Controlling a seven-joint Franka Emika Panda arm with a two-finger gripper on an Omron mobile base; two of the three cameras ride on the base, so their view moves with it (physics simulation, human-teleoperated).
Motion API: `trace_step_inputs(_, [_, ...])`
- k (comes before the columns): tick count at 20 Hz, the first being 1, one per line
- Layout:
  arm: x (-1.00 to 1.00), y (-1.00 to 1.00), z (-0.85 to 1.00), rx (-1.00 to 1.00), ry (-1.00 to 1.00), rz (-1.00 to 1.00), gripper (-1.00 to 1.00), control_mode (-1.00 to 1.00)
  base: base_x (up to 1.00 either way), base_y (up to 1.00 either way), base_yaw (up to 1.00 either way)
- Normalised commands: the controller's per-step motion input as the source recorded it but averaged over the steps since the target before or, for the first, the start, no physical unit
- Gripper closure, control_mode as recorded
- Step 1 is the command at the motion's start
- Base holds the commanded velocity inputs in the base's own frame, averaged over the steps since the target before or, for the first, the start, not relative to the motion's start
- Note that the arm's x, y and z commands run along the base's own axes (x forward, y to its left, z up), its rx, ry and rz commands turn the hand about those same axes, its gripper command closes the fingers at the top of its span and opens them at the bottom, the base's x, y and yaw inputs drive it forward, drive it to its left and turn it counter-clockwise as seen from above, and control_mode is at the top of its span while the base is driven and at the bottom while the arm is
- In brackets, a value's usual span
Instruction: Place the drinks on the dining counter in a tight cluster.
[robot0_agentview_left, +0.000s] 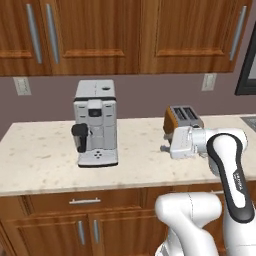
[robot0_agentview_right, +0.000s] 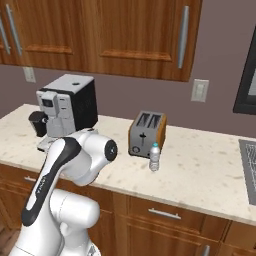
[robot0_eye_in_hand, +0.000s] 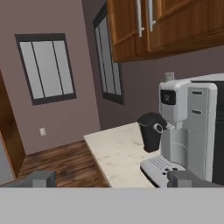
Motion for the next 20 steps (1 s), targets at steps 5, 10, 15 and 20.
trace_step_inputs(5, [0.00,0.00,0.00,0.00,0.00,0.00,-1.00,1.00,0.46,0.09,-0.11])
trace_step_inputs(10, [0.00,0.00,0.00,0.00,0.00,0.00,-1.00,1.00,0.26,0.13,-0.06])
trace_step_inputs(15, [0.00,0.00,0.00,0.00,0.00,0.00,-1.00,1.00,0.00,0.00,0.00])
trace_step_inputs(20, [0.00,0.00,0.00,0.00,0.00,0.00,-1.00,1.00,0.00,0.00,0.00])
